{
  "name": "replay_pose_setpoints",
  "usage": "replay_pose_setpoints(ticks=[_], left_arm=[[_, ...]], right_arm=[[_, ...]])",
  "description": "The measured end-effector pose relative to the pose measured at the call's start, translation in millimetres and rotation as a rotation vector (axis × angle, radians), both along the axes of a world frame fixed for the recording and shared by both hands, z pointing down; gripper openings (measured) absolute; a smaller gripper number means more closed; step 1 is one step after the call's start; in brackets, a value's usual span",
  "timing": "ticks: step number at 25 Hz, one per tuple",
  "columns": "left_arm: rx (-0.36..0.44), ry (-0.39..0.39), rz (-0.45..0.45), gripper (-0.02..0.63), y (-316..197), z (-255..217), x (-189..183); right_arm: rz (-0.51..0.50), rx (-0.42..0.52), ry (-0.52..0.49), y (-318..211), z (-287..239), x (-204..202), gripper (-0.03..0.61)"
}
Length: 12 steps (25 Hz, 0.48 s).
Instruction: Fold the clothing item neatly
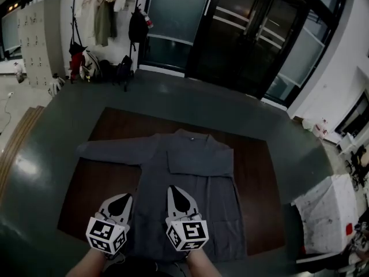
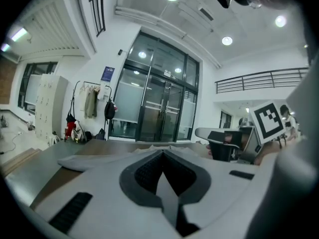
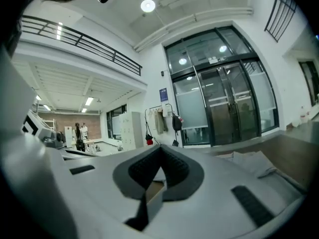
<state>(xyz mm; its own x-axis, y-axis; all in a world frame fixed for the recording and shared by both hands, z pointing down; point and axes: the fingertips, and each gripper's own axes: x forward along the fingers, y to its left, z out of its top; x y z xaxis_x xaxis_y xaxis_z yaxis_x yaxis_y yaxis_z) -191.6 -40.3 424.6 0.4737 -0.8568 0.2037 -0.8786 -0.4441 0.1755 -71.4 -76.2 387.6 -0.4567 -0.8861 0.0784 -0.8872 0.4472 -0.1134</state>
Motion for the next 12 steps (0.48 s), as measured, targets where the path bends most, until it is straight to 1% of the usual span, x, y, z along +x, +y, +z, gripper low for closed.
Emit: replay_pose_setpoints(ticks=[3,6,8,10,12], left_arm=[[0.035,-0.021,-0.031,0.008,30,-6,3],[0.024,-0.007,-0.079,0.008,59,-10,-10],[0.016,-0.019,-0.101,0.009,76,-14,-18],[0.017,-0.029,-0.125,0.008,85,-19,-27],[0.015,-0.02,-0.148,0.008,93,-20,-36]], right_arm=[[-0.057,0.008,-0.046,32,1,-12,-0.011],[-0.109,-0.011,-0.067,58,0,-35,-0.011],[-0.153,-0.025,-0.083,74,-4,-52,-0.011],[-0.194,-0.026,-0.09,85,-9,-66,-0.011],[-0.232,-0.027,-0.087,95,-10,-82,-0.011]])
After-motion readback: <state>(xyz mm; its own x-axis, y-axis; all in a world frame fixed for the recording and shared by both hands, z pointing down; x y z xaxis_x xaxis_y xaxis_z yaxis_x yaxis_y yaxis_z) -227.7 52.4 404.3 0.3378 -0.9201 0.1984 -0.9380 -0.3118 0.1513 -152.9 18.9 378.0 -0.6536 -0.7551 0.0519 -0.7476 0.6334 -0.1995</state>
